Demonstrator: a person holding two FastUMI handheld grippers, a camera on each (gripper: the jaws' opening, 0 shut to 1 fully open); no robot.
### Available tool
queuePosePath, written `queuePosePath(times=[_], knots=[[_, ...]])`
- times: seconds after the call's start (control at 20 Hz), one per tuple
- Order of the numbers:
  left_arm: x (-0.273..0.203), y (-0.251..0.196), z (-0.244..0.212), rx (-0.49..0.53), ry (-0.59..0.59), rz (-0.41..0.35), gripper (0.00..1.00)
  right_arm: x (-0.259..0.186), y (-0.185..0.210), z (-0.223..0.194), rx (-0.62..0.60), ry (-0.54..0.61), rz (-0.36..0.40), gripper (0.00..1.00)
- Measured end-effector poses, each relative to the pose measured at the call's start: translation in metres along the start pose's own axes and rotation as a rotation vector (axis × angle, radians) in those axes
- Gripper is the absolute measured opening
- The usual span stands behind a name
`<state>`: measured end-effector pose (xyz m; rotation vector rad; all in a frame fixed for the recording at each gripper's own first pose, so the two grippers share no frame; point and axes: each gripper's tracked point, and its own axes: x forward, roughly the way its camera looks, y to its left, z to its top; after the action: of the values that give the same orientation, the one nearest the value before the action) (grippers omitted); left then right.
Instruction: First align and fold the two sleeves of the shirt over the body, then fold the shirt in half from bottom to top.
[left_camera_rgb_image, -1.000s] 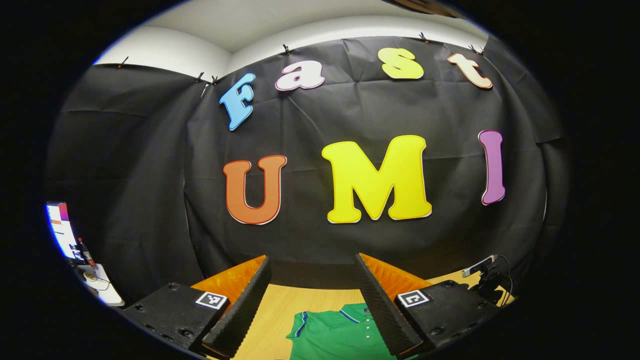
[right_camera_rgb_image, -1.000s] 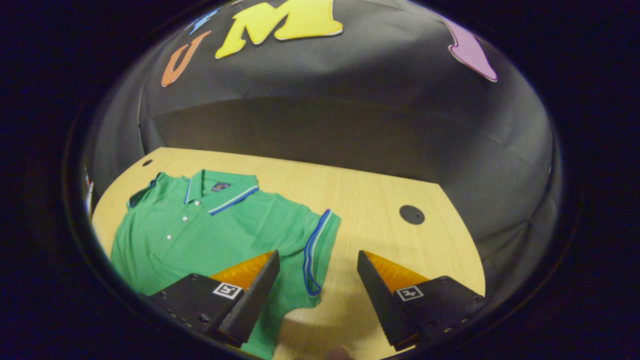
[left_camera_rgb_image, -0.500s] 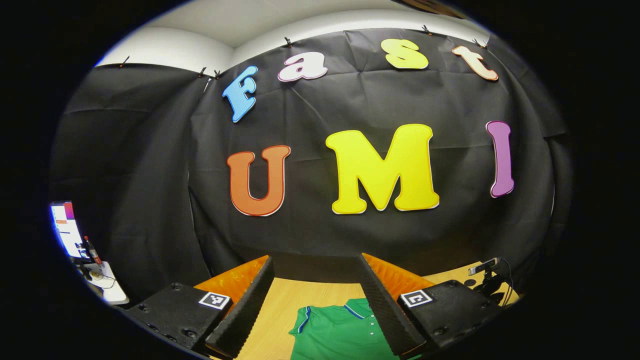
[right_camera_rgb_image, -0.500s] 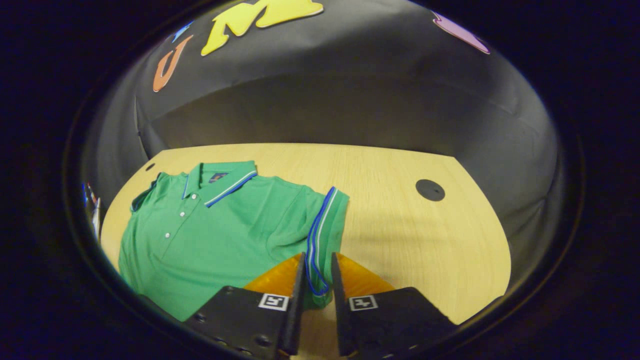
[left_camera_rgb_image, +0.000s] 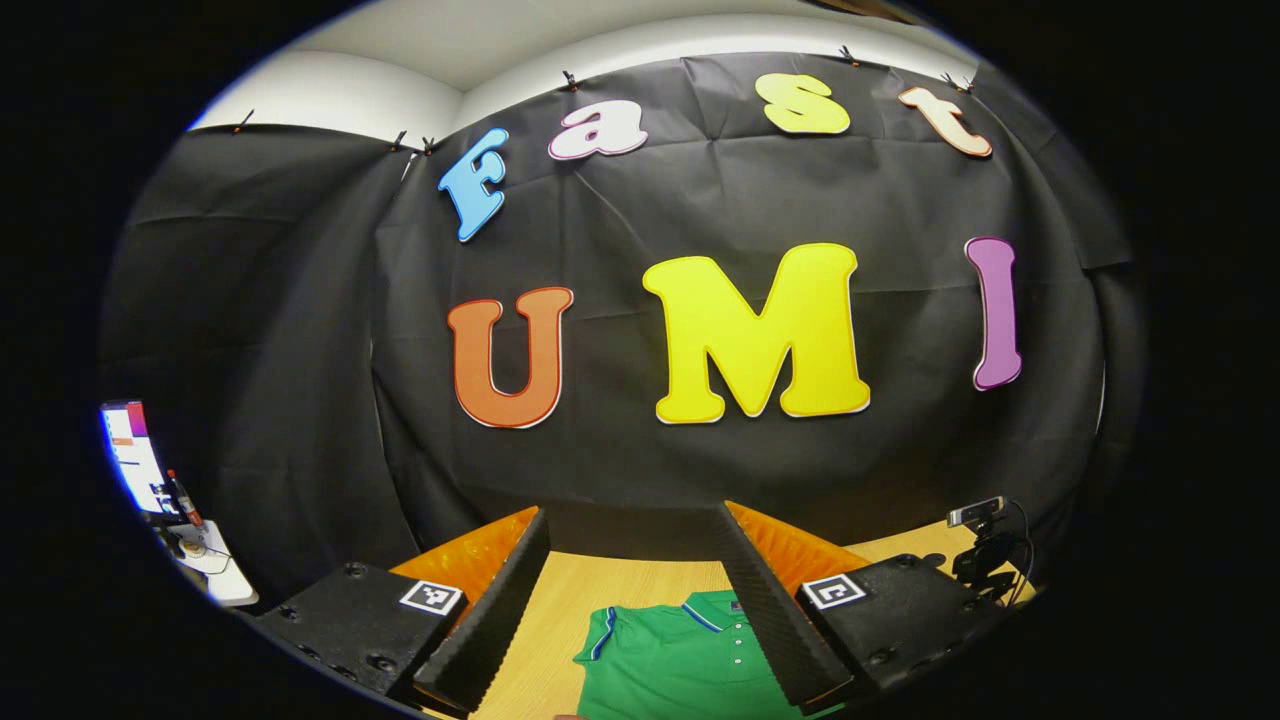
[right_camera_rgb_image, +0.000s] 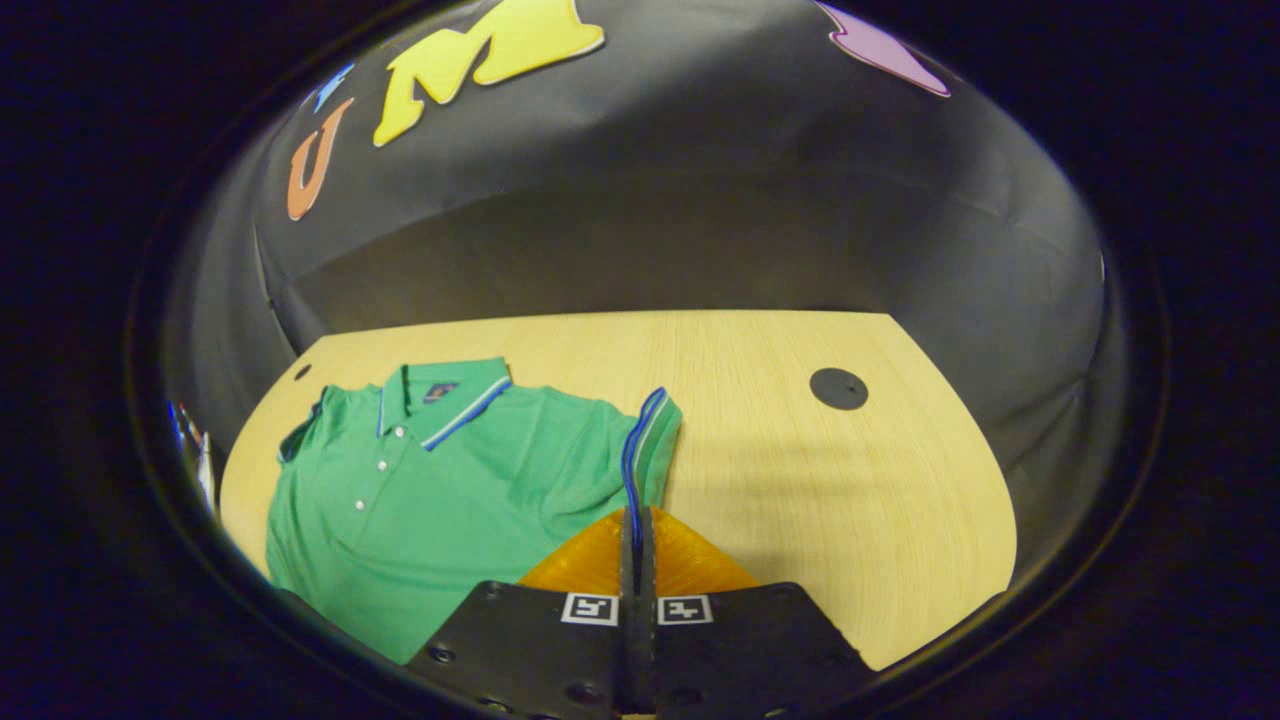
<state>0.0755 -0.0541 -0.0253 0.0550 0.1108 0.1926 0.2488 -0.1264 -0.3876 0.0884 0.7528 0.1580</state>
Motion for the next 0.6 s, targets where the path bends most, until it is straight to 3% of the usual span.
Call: queuePosePath(times=[0.3, 0.6], knots=[[-0.011, 0.020, 0.004, -0.006, -0.004, 0.037, 1.00, -0.011, 0.071, 0.035, -0.023, -0.061, 0.061, 0.00], [-0.030, 0.050, 0.004, -0.013, 0.004, 0.099, 1.00, 0.006, 0.147, 0.030, -0.020, -0.024, 0.102, 0.00]])
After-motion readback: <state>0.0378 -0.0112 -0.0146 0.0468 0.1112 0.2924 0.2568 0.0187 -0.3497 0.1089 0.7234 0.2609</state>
